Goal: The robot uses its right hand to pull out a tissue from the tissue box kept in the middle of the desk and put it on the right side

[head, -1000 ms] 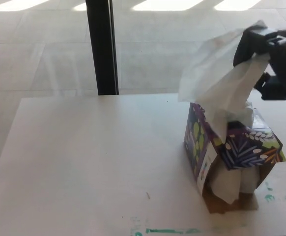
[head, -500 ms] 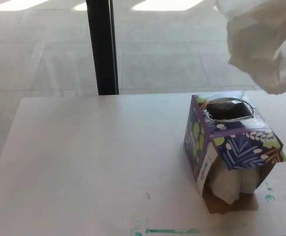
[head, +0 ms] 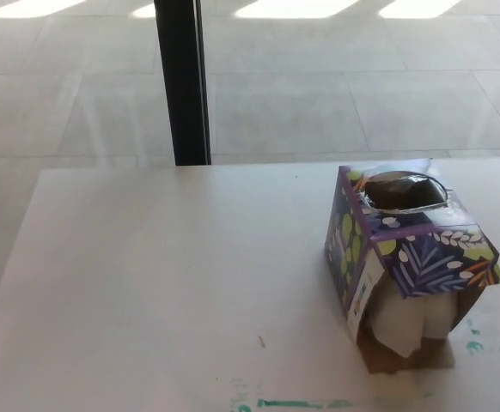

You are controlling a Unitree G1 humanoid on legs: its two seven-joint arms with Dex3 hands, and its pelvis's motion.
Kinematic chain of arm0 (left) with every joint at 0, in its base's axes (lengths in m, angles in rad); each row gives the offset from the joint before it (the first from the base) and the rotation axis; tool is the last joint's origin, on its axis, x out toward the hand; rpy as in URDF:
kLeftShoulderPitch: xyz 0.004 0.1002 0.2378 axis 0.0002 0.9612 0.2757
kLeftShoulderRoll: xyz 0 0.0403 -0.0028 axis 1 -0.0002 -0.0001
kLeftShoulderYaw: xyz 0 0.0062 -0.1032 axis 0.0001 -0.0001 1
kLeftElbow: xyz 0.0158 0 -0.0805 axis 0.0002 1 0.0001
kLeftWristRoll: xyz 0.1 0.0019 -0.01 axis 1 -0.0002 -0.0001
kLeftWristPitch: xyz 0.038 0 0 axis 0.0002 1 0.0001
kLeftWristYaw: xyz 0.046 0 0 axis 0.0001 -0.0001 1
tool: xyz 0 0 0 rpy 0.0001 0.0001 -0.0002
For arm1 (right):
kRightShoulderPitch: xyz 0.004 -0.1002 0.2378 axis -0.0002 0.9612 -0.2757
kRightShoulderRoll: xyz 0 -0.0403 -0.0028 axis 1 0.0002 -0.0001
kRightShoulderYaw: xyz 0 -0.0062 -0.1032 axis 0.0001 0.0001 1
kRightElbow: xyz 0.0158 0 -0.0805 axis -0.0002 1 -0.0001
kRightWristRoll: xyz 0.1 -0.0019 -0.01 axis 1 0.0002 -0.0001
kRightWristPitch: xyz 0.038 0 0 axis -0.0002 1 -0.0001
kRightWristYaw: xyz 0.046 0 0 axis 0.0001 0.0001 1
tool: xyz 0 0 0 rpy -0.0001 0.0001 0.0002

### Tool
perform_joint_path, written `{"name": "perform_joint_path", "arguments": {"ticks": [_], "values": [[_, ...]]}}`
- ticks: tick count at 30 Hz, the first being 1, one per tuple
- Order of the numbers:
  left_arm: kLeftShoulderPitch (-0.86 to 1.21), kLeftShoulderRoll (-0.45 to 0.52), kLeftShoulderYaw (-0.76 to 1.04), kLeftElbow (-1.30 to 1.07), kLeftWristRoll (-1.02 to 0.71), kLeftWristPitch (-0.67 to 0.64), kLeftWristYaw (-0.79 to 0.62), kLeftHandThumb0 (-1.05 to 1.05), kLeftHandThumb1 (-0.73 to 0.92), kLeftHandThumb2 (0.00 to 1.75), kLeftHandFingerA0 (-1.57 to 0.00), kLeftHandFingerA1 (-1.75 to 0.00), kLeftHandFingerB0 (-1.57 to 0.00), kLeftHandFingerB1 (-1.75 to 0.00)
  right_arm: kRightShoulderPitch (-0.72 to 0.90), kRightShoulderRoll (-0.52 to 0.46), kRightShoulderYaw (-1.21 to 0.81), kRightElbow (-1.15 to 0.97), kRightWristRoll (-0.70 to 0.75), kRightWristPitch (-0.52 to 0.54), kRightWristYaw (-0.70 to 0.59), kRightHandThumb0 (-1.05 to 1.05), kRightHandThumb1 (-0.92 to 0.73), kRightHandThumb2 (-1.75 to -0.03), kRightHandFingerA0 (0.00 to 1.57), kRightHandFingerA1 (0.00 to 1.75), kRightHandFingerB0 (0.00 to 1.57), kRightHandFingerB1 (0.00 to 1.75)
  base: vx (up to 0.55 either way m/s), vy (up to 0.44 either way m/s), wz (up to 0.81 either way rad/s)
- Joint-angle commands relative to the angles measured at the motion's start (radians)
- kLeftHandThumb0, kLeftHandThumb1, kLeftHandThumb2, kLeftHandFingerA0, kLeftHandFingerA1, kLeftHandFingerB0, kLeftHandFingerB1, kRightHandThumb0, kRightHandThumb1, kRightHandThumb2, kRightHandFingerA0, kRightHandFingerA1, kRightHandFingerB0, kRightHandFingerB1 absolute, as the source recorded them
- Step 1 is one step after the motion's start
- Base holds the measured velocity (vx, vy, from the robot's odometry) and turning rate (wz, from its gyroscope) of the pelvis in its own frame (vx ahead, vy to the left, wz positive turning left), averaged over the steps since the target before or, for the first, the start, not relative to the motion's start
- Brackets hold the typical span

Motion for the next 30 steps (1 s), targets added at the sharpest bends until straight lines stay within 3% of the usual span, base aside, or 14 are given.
{"name": "perform_joint_path", "arguments": {"ticks": [1,2,3,7,8,12,13,14,17,20,24,25,28,30], "values": [[0.008,0.01,0.007,-0.001,-0.006,-0.013,0.011,-0.8,0.85,1.04,-0.79,-1.04,-0.49,-0.92,0.119,-0.109,0.042,0.026,-0.055,-0.037,0.005,-0.28,-0.41,-1.14,1.3,1.39,0.98,1.15,0.0,0.0,0.0],[0.009,0.011,0.007,-0.002,-0.006,-0.015,0.009,-0.8,0.85,1.04,-0.79,-1.04,-0.49,-0.92,0.14,-0.129,0.052,0.028,-0.051,-0.044,0.019,-0.28,-0.41,-1.14,1.3,1.39,0.98,1.15,0.0,0.0,0.0],[0.0,0.008,0.015,0.0,-0.015,0.001,0.012,-0.8,0.84,1.04,-0.78,-1.04,-0.49,-0.92,0.205,-0.169,0.07,0.024,-0.079,-0.011,0.048,-0.26,-0.41,-1.09,1.03,1.65,0.92,1.16,0.0,0.0,0.0],[-0.004,0.013,0.006,0.001,-0.001,-0.011,0.015,-0.79,0.85,1.03,-0.79,-1.03,-0.49,-0.9,0.333,-0.222,0.13,0.038,-0.127,0.001,0.04,-0.19,-0.53,-0.82,0.93,1.54,0.88,1.13,0.0,0.0,0.0],[-0.003,0.011,0.005,0.002,0.0,-0.017,0.018,-0.8,0.77,1.18,-0.79,-0.98,-0.54,-0.87,0.362,-0.227,0.147,0.051,-0.15,-0.012,-0.005,-0.18,-0.52,-0.74,0.96,1.53,0.93,1.09,0.0,0.0,0.0],[-0.014,0.005,0.016,0.002,-0.014,0.006,0.01,-0.79,0.84,1.0,-0.74,-1.0,-0.46,-0.88,0.445,-0.219,0.198,0.041,-0.185,0.026,-0.025,-0.18,-0.57,-0.67,0.83,1.69,0.72,1.41,0.0,0.0,0.0],[-0.017,0.002,0.02,0.008,-0.018,0.008,0.011,-0.84,0.66,1.24,-0.77,-0.97,-0.44,-0.8,0.471,-0.213,0.217,0.037,-0.195,0.039,-0.012,-0.19,-0.53,-0.72,0.83,1.69,0.73,1.42,0.0,0.0,0.0],[-0.018,0.002,0.023,0.01,-0.02,0.009,0.01,-0.84,0.66,1.24,-0.77,-0.97,-0.44,-0.8,0.478,-0.214,0.224,0.036,-0.195,0.042,-0.01,-0.19,-0.53,-0.72,0.83,1.69,0.73,1.42,0.0,0.0,0.0],[-0.019,0.003,0.028,0.005,-0.022,0.004,0.006,-0.88,0.66,1.23,-0.78,-0.98,-0.43,-0.81,0.522,-0.185,0.261,0.014,-0.159,0.072,0.098,-0.16,-0.55,-0.79,0.94,1.63,0.85,1.07,0.0,0.0,0.0],[-0.015,0.002,0.024,-0.008,-0.015,0.003,0.011,-0.84,0.66,1.24,-0.81,-0.99,-0.46,-0.82,0.541,-0.169,0.3,0.013,-0.178,0.1,0.116,-0.21,-0.59,-0.76,0.98,1.62,0.85,0.99,0.0,0.0,0.0],[-0.019,0.002,0.028,-0.005,-0.016,0.003,0.006,-0.85,0.66,1.24,-0.78,-0.97,-0.45,-0.82,0.534,-0.112,0.357,0.019,-0.175,0.141,0.186,-0.2,-0.65,-0.67,0.81,1.65,0.72,1.15,0.0,0.0,0.0],[-0.016,0.002,0.028,-0.012,-0.018,0.002,0.003,-0.83,0.67,1.25,-0.76,-0.96,-0.45,-0.82,0.528,-0.105,0.369,0.011,-0.176,0.152,0.212,-0.24,-0.65,-0.67,0.82,1.58,0.75,0.84,0.0,0.0,0.0],[-0.012,0.001,0.033,-0.018,-0.02,0.003,0.004,-0.82,0.67,1.25,-0.75,-0.96,-0.45,-0.82,0.518,-0.095,0.388,0.006,-0.182,0.162,0.226,-0.26,-0.65,-0.66,0.83,1.53,0.76,0.73,0.0,0.0,0.0],[-0.005,0.002,0.04,-0.024,-0.026,-0.001,-0.002,-0.8,0.84,1.02,-0.73,-1.02,-0.48,-0.91,0.503,-0.072,0.406,0.017,-0.185,0.158,0.227,-0.25,-0.69,-0.6,0.87,1.51,0.78,0.64,0.0,0.0,0.0]]}}
